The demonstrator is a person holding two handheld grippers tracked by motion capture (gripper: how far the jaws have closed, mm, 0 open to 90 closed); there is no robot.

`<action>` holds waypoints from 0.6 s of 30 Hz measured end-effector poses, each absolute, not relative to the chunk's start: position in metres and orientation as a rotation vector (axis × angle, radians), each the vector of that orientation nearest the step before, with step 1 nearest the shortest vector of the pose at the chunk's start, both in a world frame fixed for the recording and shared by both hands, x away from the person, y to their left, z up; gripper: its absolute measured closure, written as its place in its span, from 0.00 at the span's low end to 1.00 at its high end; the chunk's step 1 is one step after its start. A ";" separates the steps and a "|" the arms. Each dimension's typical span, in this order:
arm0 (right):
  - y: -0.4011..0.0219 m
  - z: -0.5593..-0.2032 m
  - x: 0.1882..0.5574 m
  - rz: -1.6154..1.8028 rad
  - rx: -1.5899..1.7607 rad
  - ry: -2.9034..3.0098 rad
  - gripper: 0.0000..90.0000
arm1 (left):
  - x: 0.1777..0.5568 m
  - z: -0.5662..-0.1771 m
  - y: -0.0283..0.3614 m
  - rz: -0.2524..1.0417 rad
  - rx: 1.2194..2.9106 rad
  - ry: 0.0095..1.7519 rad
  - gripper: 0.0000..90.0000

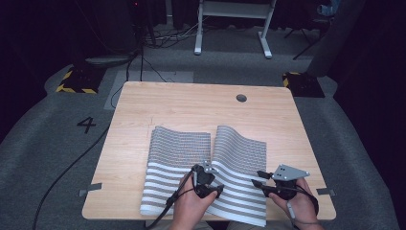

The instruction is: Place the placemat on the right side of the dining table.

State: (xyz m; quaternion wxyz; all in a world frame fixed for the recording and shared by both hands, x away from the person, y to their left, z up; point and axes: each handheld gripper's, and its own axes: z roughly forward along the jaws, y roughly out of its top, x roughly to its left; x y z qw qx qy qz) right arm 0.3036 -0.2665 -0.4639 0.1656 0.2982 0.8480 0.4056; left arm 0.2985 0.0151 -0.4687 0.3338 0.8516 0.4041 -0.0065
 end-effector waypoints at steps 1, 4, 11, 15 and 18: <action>-0.269 -0.465 0.304 1.149 0.864 2.410 0.65 | 0.297 -0.469 0.015 -0.019 2.233 1.041 0.53; -0.277 -0.466 0.309 1.115 0.908 2.399 0.64 | 0.289 -0.464 0.017 -0.018 2.278 0.998 0.43; -0.284 -0.477 0.316 1.068 1.009 2.401 0.53 | 0.283 -0.442 0.046 0.122 2.247 1.014 0.35; -0.283 -0.485 0.321 1.008 1.090 2.413 0.45 | 0.286 -0.439 0.059 0.196 2.228 1.027 0.34; -0.282 -0.492 0.325 0.974 1.141 2.418 0.44 | 0.290 -0.444 0.069 0.294 2.280 0.972 0.33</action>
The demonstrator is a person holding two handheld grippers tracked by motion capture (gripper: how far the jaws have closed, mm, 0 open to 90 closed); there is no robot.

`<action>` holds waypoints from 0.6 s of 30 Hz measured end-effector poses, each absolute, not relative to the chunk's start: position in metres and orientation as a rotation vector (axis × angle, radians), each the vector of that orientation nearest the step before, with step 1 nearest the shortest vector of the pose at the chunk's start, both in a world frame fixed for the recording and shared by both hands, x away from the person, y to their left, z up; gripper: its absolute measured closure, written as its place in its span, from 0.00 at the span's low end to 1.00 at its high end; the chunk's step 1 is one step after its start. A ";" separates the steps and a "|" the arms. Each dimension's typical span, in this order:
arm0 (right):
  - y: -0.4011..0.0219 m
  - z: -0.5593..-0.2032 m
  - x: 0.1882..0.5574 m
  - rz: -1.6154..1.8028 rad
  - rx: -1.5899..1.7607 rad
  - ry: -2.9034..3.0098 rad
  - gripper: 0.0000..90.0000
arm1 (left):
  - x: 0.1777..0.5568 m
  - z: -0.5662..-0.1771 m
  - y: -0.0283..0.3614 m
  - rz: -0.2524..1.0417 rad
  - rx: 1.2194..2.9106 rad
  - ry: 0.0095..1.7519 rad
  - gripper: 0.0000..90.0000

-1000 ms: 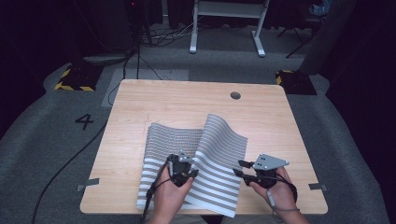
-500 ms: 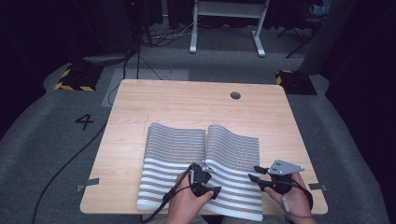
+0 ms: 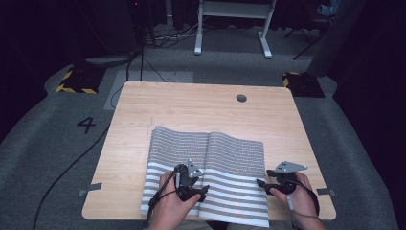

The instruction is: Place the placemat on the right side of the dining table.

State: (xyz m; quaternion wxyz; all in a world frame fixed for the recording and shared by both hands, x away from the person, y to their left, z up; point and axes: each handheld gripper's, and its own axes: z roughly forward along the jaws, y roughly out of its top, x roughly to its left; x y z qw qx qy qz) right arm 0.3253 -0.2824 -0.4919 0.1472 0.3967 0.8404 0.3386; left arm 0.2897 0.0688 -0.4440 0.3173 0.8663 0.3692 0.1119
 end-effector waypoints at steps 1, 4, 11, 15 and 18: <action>-0.282 -0.492 0.325 0.974 1.141 2.418 0.44 | 0.290 -0.444 0.069 0.294 2.280 0.972 0.33; -0.279 -0.490 0.326 0.998 1.112 2.410 0.45 | 0.293 -0.449 0.076 0.259 2.290 0.955 0.34; -0.271 -0.491 0.334 0.970 1.081 2.443 0.47 | 0.294 -0.452 0.088 0.296 2.293 0.961 0.34; -0.271 -0.493 0.332 0.978 1.071 2.427 0.48 | 0.295 -0.453 0.092 0.297 2.283 0.971 0.34; -0.271 -0.492 0.332 0.991 1.031 2.450 0.59 | 0.294 -0.452 0.094 0.277 2.270 0.982 0.34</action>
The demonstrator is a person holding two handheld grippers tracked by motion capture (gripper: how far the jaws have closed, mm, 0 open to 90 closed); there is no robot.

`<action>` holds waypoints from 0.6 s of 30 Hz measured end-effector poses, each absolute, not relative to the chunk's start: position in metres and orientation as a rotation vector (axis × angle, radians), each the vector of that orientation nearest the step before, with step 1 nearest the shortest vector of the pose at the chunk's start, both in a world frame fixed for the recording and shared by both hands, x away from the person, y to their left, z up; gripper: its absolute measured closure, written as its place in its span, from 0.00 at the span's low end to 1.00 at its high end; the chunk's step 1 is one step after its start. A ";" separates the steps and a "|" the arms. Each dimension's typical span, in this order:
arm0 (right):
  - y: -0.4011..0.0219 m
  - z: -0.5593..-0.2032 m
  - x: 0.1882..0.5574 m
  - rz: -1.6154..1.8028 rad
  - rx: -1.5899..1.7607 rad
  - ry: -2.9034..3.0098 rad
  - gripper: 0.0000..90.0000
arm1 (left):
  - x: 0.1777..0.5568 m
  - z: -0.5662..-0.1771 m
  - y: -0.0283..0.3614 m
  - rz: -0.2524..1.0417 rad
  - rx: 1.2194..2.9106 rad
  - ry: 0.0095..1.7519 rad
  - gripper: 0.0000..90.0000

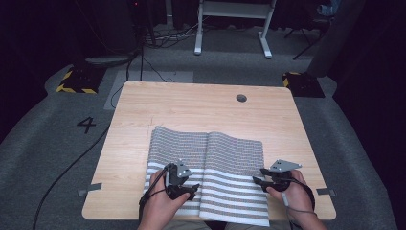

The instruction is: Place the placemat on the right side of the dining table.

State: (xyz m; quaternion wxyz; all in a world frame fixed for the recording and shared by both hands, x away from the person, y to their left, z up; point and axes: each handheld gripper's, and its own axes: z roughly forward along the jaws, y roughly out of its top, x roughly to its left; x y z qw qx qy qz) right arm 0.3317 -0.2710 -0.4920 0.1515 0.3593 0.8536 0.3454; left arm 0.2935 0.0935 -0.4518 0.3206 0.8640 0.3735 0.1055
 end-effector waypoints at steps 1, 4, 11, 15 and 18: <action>-0.270 -0.492 0.332 0.995 1.029 2.455 0.62 | 0.294 -0.451 0.094 0.286 2.272 0.975 0.34; -0.268 -0.491 0.331 0.994 1.030 2.462 0.70 | 0.294 -0.451 0.094 0.295 2.270 0.974 0.35; -0.268 -0.491 0.333 1.010 1.058 2.458 0.51 | 0.295 -0.451 0.096 0.300 2.264 0.962 0.35; -0.269 -0.495 0.337 1.008 1.066 2.407 0.41 | 0.295 -0.452 0.097 0.278 2.257 0.984 0.35; -0.269 -0.496 0.337 1.007 1.071 2.405 0.41 | 0.295 -0.452 0.097 0.279 2.258 0.981 0.34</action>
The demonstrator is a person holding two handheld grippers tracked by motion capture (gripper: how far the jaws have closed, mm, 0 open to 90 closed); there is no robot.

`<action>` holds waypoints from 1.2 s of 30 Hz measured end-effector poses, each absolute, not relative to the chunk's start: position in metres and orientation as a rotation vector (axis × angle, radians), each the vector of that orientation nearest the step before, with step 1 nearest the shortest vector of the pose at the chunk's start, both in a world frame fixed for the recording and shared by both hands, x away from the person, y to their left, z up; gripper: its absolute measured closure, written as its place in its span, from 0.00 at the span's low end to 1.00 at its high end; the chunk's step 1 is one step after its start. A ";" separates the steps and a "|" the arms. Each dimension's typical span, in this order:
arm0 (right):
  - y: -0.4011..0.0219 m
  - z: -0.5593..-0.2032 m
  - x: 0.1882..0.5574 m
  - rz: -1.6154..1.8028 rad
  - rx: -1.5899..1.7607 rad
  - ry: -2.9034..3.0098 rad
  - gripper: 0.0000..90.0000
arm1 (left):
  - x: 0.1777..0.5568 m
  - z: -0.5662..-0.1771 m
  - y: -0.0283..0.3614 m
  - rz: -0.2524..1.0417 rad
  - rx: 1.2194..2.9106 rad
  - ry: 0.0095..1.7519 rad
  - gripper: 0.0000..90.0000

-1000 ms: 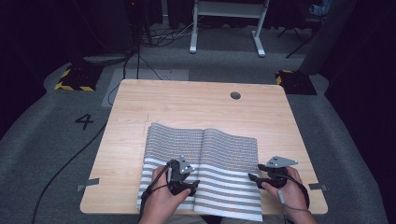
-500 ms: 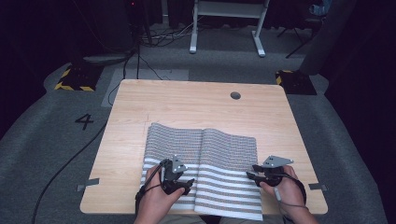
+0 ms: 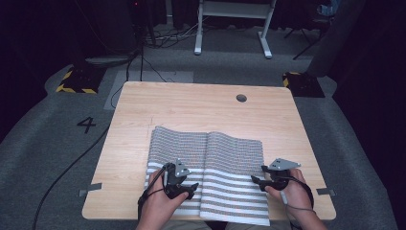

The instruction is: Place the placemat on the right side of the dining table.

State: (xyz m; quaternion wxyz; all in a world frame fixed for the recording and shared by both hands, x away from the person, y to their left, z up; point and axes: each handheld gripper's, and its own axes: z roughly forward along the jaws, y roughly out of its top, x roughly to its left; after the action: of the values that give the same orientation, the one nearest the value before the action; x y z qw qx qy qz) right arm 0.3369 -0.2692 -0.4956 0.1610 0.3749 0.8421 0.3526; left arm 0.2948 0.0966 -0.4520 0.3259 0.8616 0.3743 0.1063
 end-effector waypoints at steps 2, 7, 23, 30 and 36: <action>-0.269 -0.495 0.337 1.009 1.081 2.405 0.41 | 0.294 -0.452 0.097 0.281 2.256 0.978 0.34; -0.267 -0.495 0.339 0.997 1.112 2.387 0.40 | 0.294 -0.452 0.097 0.285 2.257 0.969 0.34; -0.267 -0.495 0.341 0.983 1.142 2.377 0.36 | 0.292 -0.470 0.066 0.243 2.393 0.883 0.37; -0.265 -0.493 0.339 0.963 1.127 2.392 0.43 | 0.293 -0.471 0.066 0.247 2.388 0.867 0.39; -0.260 -0.490 0.334 0.987 1.113 2.422 0.80 | 0.292 -0.471 0.066 0.232 2.386 0.887 0.39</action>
State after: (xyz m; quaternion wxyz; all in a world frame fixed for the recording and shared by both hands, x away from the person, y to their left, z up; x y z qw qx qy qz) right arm 0.3343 -0.2599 -0.4902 0.1491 0.3871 0.8426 0.3435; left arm 0.2923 0.0656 -0.4710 0.2884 0.8938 0.3323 0.0868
